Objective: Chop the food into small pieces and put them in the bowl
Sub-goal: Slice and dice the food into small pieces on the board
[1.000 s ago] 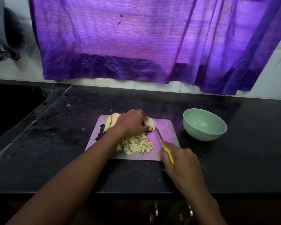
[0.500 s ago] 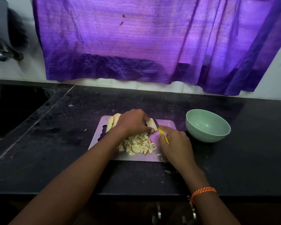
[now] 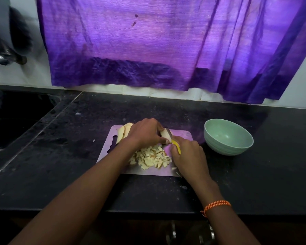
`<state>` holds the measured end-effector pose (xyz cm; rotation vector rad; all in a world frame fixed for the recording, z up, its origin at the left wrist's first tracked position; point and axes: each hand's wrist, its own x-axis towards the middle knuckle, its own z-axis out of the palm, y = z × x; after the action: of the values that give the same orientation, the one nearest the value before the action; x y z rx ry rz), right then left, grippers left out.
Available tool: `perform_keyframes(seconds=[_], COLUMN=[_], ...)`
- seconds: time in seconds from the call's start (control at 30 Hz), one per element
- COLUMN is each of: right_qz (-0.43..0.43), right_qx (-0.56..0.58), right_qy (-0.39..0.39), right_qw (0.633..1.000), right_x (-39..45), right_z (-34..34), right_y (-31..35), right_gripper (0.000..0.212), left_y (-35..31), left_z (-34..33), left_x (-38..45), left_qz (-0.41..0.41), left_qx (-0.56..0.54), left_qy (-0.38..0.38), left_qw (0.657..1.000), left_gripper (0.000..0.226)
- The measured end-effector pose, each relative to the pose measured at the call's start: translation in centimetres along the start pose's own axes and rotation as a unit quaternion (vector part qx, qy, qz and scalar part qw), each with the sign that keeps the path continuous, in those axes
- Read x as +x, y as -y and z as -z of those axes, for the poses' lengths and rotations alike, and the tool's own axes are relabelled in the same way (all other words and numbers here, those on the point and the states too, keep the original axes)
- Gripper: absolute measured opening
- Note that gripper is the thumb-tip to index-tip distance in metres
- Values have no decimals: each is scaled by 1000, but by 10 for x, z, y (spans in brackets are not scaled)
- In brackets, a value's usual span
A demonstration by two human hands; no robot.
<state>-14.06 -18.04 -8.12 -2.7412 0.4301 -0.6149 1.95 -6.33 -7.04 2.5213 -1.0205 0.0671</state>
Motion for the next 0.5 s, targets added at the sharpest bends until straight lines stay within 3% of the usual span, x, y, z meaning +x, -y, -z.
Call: perform_keyframes(seconds=[0.5], right_qz=[-5], right_qx=[20], right_qy=[18], right_qw=[1000], right_x=[0], right_z=[4], right_y=[1], right_gripper=[33], left_y=[2], left_z=[-3], left_x=[0], left_qz=[8], left_qx=[2], left_qy=[-5], left_qw=[1000], left_gripper=[48])
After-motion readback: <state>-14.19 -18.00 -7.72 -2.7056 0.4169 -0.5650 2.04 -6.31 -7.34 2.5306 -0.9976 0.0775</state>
